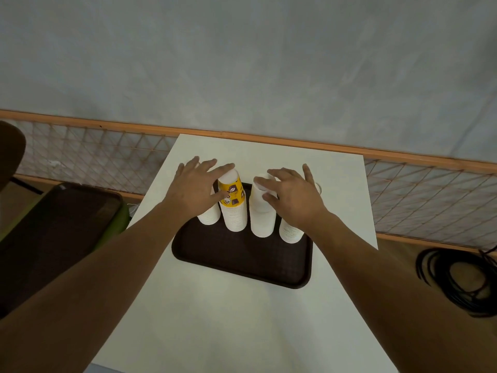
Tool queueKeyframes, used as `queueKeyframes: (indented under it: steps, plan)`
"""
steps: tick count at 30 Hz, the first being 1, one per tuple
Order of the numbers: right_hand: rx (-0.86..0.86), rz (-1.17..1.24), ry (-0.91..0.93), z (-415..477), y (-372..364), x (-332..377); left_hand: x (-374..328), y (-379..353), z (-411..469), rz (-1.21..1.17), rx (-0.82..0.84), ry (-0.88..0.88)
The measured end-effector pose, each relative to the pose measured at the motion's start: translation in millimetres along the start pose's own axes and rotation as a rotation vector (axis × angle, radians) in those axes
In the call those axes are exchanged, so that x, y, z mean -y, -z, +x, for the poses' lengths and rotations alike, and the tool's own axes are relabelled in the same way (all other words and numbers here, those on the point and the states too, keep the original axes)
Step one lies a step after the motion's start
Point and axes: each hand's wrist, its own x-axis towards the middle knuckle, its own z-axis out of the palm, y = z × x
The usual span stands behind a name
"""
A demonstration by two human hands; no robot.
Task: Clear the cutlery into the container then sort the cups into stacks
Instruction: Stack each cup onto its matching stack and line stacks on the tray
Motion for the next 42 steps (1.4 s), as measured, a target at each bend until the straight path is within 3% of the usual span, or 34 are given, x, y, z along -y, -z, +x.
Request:
queueKeyframes:
  steps: [30,42]
  plan:
    - [-0.011,-0.022,-0.221,-8,0,26,-6,6,-7,-0.097,0.002,0.003]
    - [-0.139,-0.069,-0.23,-13,-16,26,-9,10,-5,-0.106,0.004,0.018]
